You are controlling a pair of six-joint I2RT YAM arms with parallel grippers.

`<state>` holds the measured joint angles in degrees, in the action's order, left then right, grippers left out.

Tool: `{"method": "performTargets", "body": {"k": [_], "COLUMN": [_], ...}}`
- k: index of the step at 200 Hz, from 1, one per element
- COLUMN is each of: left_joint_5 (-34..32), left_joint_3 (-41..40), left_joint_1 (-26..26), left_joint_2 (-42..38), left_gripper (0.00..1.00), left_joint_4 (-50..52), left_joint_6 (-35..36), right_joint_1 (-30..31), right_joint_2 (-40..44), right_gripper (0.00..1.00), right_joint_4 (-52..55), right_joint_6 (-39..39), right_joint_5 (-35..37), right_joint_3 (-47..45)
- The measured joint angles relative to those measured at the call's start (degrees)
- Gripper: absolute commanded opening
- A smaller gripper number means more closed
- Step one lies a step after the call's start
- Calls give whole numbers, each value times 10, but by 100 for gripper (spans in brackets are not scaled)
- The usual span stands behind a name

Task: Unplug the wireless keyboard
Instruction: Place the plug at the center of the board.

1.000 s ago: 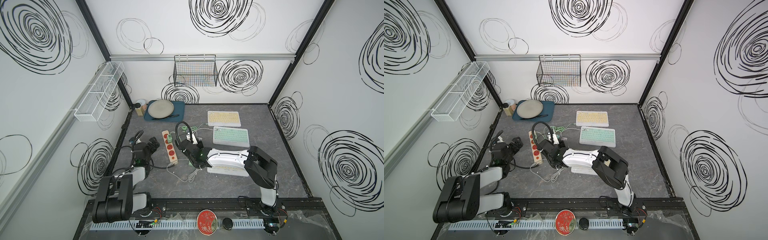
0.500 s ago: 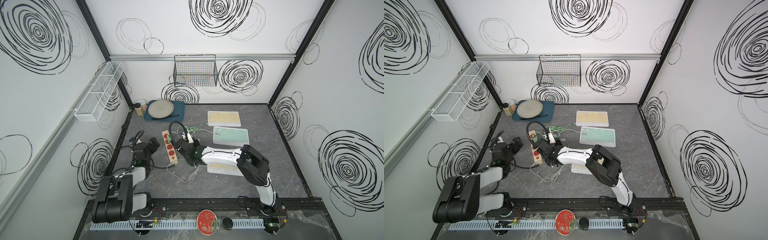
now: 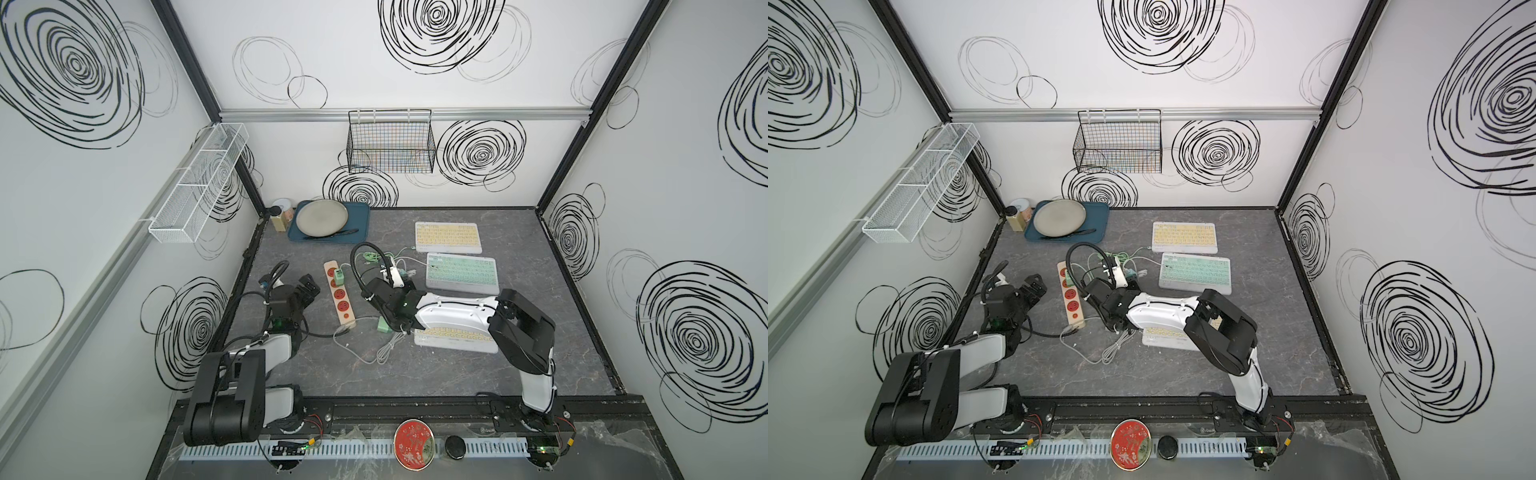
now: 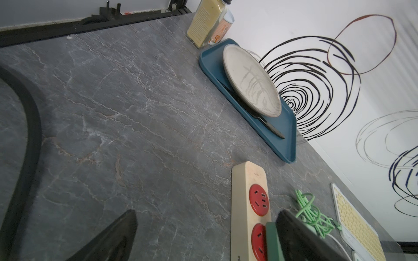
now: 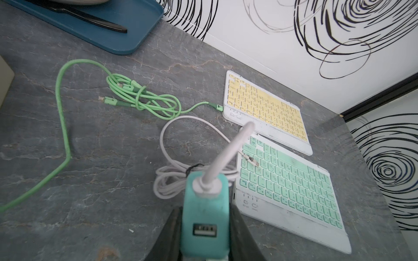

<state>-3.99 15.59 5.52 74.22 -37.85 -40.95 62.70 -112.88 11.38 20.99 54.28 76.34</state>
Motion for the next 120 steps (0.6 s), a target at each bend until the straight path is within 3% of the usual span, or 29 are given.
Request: {"method": "performTargets", "body": {"k": [120], "left_joint_5": [-3], "left_joint_3": [0], "left_joint_1": [-3], "left_joint_2": [0], "left_gripper": [99], "left_joint_4": [0], "left_joint_6": [1], "right_joint_1": [26], "right_joint_2": [-151], "right_gripper": [0], "right_joint_4": [9], "right_joint_6": [-1], "right_joint_5": [-77], "right_joint_3": [132]}}
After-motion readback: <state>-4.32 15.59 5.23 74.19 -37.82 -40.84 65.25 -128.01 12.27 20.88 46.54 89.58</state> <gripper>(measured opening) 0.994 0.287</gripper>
